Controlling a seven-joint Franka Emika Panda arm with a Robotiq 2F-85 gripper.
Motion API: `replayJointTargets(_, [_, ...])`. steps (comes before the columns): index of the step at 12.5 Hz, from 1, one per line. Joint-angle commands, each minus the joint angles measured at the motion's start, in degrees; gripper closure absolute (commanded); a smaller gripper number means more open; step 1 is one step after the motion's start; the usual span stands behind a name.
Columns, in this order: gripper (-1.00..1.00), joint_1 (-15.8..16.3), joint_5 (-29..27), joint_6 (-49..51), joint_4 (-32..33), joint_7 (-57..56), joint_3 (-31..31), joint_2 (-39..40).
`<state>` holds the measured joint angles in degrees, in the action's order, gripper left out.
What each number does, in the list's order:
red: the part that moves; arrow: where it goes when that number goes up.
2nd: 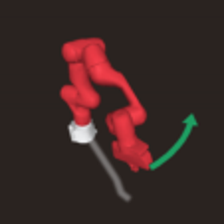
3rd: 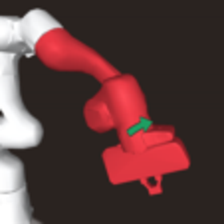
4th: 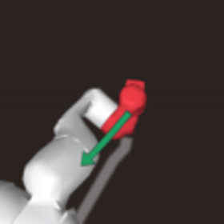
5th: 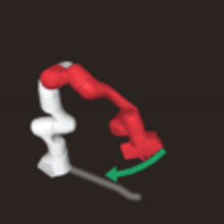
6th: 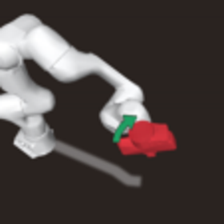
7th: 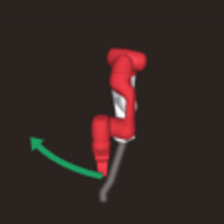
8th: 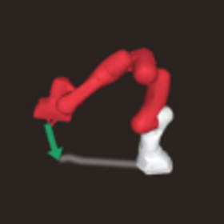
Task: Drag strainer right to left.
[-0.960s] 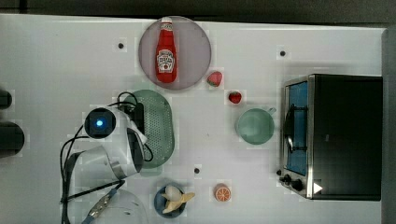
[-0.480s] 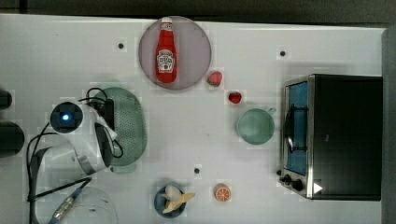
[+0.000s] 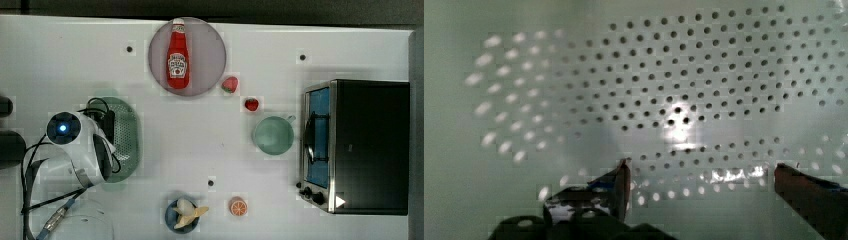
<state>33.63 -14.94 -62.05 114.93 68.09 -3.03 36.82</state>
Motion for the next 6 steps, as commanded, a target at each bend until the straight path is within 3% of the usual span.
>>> replayJointTargets(1, [-1.00,1.80,-0.66,1.09,-3.24,4.91,-1.06,0.75])
replayJointTargets(6, [-1.00,4.10,-0.69,1.00,-7.12,5.12,-1.07,3.24])
